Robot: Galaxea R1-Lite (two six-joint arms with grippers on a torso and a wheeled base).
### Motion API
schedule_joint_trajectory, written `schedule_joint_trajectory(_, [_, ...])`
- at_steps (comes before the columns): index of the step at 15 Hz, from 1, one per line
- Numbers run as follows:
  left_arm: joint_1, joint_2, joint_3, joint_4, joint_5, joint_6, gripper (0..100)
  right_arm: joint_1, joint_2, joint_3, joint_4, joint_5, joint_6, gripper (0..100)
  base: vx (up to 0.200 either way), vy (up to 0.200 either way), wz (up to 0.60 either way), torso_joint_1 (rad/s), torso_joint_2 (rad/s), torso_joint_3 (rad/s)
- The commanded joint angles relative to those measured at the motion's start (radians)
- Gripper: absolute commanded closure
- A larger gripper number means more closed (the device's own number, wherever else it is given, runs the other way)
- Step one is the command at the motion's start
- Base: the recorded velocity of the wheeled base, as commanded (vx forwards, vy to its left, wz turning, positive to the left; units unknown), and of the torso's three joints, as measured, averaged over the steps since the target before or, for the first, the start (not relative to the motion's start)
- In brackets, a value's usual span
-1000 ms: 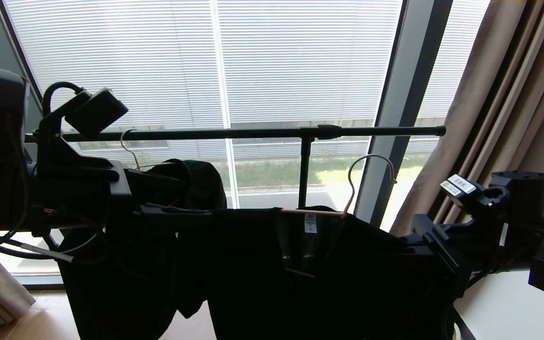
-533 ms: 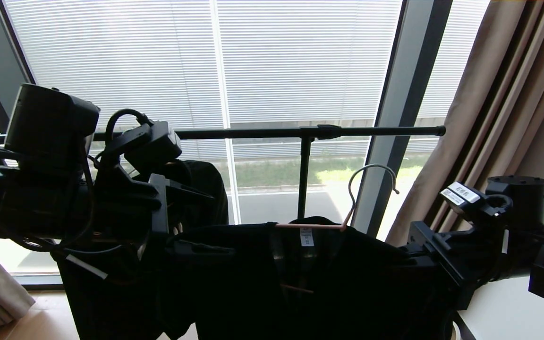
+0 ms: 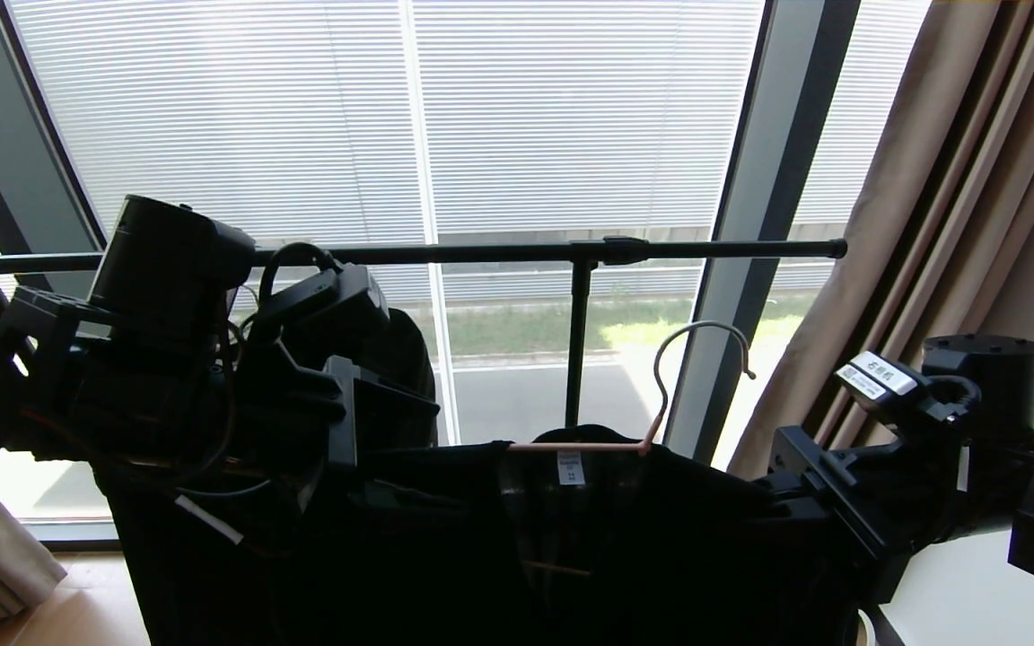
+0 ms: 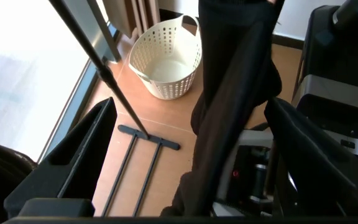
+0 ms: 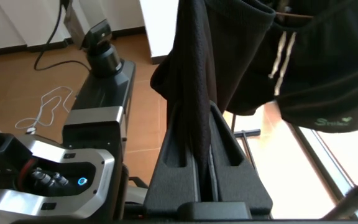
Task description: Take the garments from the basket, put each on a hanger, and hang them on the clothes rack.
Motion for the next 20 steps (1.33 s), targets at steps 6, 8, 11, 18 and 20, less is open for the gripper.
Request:
schedule_joint_trajectory(6, [0.002,-0.044,0.067,-0.006,0.000,0.001,100,0.002,0.021,-0.014,-0.001,-0.004,0.008,100,0.000,0.000,0.00,0.000,0.00,0.000])
schedule_joint_trajectory(8, [0.005,-0.050,0.082,-0.006,0.000,0.001,100,0.002,0.024,-0.028,0.007,-0.025,0.009,100,0.000,0.000,0.00,0.000,0.00,0.000])
schedule_joint_trajectory(11, [0.005,-0.059,0.093,-0.007,0.000,-0.006,100,0.002,0.035,-0.027,0.004,-0.056,0.008,100,0.000,0.000,0.00,0.000,0.00,0.000])
schedule_joint_trajectory(18, [0.066,-0.165,0.157,-0.006,-0.006,-0.022,100,-0.049,0.025,-0.045,-0.002,-0.088,0.006,0,0.000,0.000,0.00,0.000,0.00,0.000])
schedule_joint_trajectory(20, [0.085,-0.200,0.185,-0.006,-0.028,-0.023,100,-0.072,0.025,-0.056,-0.002,-0.088,0.005,0,0.000,0.000,0.00,0.000,0.00,0.000])
